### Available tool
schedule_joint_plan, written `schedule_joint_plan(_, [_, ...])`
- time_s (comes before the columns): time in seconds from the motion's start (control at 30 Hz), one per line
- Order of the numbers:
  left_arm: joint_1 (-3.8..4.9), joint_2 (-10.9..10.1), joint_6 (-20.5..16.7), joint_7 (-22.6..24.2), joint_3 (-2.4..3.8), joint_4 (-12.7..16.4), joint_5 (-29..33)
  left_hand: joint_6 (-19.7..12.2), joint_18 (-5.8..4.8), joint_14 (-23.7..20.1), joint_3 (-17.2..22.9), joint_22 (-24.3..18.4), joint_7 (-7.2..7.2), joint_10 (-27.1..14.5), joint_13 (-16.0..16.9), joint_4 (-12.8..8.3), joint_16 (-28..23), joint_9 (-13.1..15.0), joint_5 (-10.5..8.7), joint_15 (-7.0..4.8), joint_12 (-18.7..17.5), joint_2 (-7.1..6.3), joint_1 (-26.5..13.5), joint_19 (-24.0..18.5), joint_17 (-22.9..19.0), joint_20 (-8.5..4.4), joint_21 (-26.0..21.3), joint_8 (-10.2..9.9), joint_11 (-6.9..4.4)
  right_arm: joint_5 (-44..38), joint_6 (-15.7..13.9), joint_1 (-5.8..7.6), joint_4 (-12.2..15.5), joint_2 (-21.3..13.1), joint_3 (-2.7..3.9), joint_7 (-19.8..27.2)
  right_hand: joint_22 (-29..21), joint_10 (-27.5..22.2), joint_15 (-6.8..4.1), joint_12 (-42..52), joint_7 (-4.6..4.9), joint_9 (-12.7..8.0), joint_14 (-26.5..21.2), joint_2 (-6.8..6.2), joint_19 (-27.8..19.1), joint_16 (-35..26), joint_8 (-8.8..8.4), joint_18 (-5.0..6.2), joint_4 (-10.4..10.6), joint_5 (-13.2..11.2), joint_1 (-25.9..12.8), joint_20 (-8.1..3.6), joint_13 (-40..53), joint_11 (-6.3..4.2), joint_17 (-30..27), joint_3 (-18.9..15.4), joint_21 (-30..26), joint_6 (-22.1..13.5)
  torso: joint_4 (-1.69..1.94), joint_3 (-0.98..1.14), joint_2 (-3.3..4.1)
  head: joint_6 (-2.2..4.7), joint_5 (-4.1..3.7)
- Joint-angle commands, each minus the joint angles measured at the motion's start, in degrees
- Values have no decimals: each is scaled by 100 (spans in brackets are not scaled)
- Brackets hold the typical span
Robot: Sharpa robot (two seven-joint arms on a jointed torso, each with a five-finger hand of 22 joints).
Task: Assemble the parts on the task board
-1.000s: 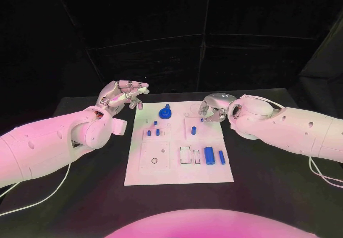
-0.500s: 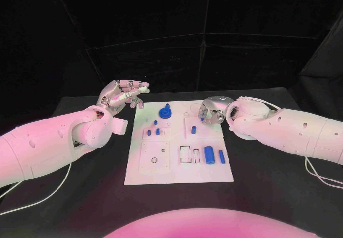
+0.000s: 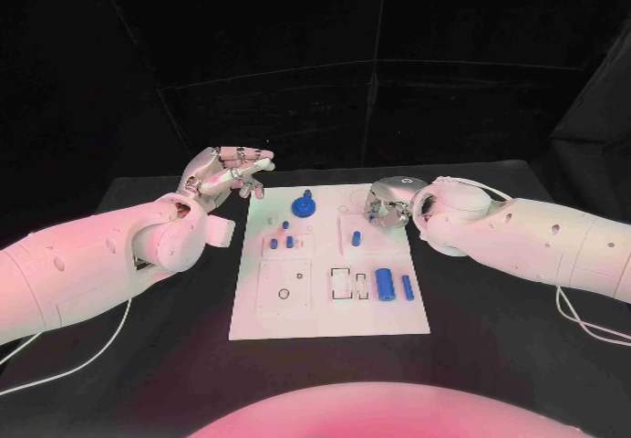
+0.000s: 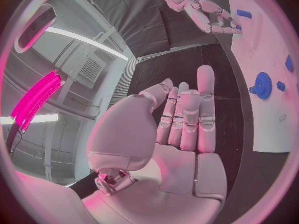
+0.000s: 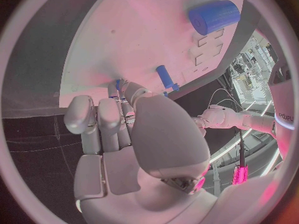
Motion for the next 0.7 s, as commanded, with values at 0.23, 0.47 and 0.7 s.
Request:
schedule_joint_plan(0.23, [6,18,100,-29,5,-32,39,-48,58,-56,-46,-20,16,-49,6,-11,-40,-8,20,4,50,23,44,-40,-48,5,-50,43,2,-433,171,-71,-34,53,-18,-227,157,177,-58,-98,-12,-5,106,-74,62,64,13,-91,-186,-18,-184,-15,12,-23,-34,416,148,150,-2,2,-4,-3,41])
schedule_joint_plan(0.47, [6,20,86,-57,5,-51,39,-53,58,-65,-55,-27,22,-54,6,-18,-50,-9,20,5,59,15,50,-42,-69,5,-59,44,5,-456,-87,-80,101,-19,-17,-277,251,202,-58,-145,-9,-11,103,-109,104,77,-13,-109,-260,7,-280,-15,12,-21,-66,572,220,167,1,3,-2,2,31])
schedule_joint_plan(0.7, [5,6,63,-83,5,-52,39,-99,54,-76,-87,-49,56,-98,4,-24,-56,-18,20,20,79,-2,47,-40,-97,13,-85,34,30,-374,-448,-81,377,-219,-14,-291,313,228,-55,-180,-6,-12,105,-144,130,111,-33,-119,-329,97,-365,-12,15,-18,-73,707,271,181,-5,-8,-5,6,18])
